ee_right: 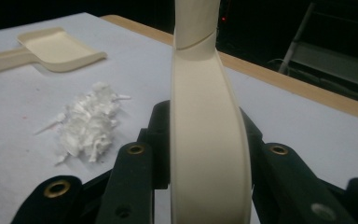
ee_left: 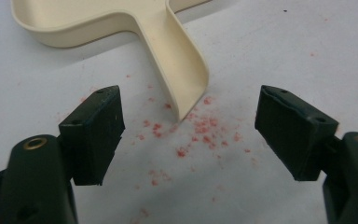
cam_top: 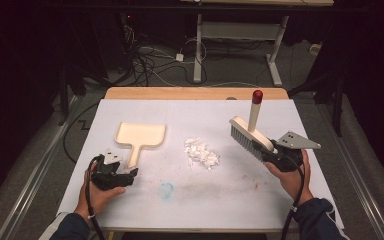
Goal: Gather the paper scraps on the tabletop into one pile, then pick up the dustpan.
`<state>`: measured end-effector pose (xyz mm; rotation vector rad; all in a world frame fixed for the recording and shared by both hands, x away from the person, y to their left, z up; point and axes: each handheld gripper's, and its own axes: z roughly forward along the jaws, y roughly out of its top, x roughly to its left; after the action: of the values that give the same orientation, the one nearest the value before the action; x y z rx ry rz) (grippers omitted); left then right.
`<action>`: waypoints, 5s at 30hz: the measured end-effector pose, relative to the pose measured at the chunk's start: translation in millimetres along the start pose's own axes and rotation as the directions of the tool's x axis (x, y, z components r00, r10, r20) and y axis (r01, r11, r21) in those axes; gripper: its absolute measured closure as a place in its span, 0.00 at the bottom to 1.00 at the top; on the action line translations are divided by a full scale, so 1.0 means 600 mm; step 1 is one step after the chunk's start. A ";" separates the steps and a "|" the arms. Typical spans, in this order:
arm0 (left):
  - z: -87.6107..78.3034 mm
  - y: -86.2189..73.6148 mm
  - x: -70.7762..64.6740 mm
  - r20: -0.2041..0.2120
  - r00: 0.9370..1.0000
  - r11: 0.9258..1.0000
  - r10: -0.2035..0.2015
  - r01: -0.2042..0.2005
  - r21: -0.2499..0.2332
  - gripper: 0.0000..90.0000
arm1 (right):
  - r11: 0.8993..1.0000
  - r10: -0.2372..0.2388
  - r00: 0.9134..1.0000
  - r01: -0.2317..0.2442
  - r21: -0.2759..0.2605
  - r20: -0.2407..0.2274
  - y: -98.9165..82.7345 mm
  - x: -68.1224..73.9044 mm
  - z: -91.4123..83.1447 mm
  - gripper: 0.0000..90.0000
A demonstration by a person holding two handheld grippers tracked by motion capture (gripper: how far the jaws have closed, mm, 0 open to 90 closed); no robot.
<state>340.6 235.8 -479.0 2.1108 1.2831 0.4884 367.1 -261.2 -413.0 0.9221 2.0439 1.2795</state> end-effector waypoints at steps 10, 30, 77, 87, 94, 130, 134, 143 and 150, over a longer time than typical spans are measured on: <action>0.046 0.031 -0.003 -0.018 0.998 0.997 -0.066 0.066 0.036 0.28 | 0.999 0.031 0.999 -0.031 -0.013 -0.009 -0.002 -0.005 -0.003 0.76; 0.075 0.057 0.033 -0.044 0.992 0.993 -0.120 0.120 -0.008 0.63 | 1.000 0.019 0.999 -0.019 -0.002 -0.033 -0.006 -0.002 0.004 0.76; 0.025 0.065 0.029 -0.007 0.998 0.998 0.059 -0.059 0.019 0.71 | 0.982 -0.021 0.988 0.049 0.184 -0.152 -0.023 -0.011 0.038 0.75; -0.010 0.056 0.011 0.073 0.981 0.981 0.181 -0.185 0.049 0.71 | 0.992 -0.016 0.997 0.025 0.126 -0.071 -0.016 -0.007 0.037 0.75; -0.035 0.042 -0.006 0.154 0.951 0.955 0.269 -0.284 0.088 0.71 | 0.996 0.003 1.000 -0.003 0.087 0.002 -0.007 0.009 0.059 0.75; -0.036 0.042 -0.061 0.284 0.891 0.912 0.353 -0.396 0.109 0.71 | 0.998 0.011 1.000 -0.013 0.069 0.019 0.017 0.063 0.176 0.75; -0.034 0.043 -0.066 0.290 0.890 0.912 0.352 -0.396 0.106 0.71 | 0.998 0.022 0.999 -0.023 0.064 0.025 0.018 0.063 0.182 0.75; -0.028 0.047 -0.076 0.297 0.888 0.913 0.351 -0.395 0.101 0.71 | 0.998 0.025 0.999 -0.026 0.063 0.022 0.022 0.078 0.193 0.75; -0.022 0.050 -0.081 0.305 0.884 0.910 0.355 -0.401 0.103 0.71 | 0.998 0.018 1.000 -0.019 0.059 0.015 0.023 0.089 0.203 0.75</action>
<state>330.2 186.2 -449.3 2.4805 0.7696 0.2331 428.8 -149.7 -453.2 0.9765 2.0766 1.2241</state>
